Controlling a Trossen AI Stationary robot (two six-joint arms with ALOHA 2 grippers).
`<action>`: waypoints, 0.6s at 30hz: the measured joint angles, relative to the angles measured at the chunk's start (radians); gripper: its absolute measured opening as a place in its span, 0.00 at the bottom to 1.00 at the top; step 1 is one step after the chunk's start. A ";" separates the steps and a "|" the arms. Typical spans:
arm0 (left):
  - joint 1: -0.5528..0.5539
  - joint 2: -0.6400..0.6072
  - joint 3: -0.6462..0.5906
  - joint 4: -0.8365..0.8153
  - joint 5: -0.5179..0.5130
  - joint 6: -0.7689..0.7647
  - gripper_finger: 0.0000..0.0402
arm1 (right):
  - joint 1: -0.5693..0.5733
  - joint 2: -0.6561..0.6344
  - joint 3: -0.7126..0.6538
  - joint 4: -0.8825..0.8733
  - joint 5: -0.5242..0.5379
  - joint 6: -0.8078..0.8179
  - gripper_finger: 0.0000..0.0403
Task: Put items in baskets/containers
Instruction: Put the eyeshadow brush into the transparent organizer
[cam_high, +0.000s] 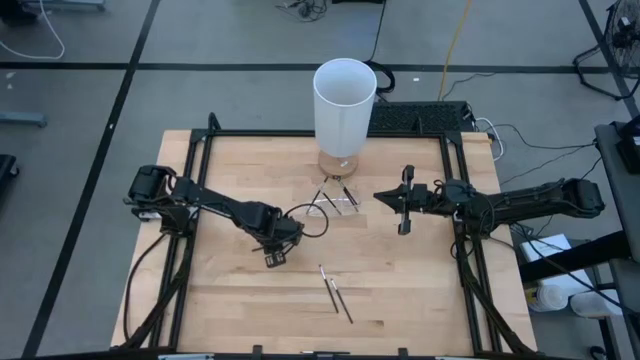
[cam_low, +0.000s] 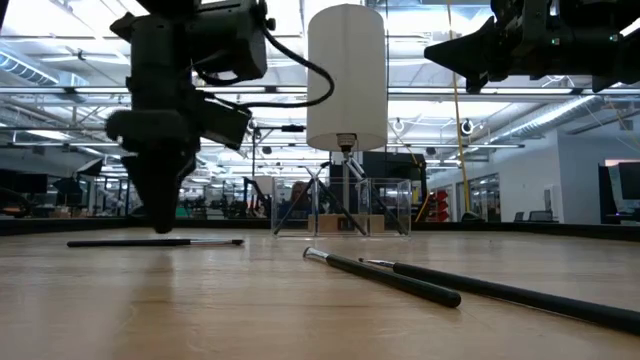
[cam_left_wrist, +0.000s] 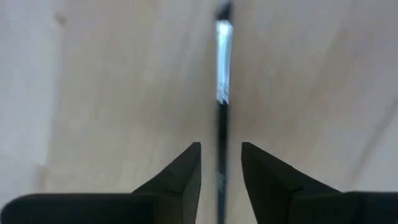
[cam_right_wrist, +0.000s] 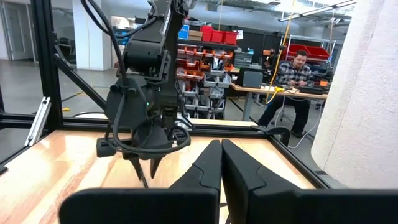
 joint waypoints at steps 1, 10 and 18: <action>0.000 0.000 0.000 0.004 0.024 0.004 0.31 | 0.000 0.000 0.000 0.000 0.000 0.000 0.00; -0.006 0.024 0.000 0.032 -0.004 0.011 0.28 | 0.000 0.000 0.000 0.000 0.000 0.000 0.00; -0.005 0.134 0.012 0.049 0.006 -0.032 0.21 | 0.000 0.000 0.000 0.000 0.000 0.000 0.00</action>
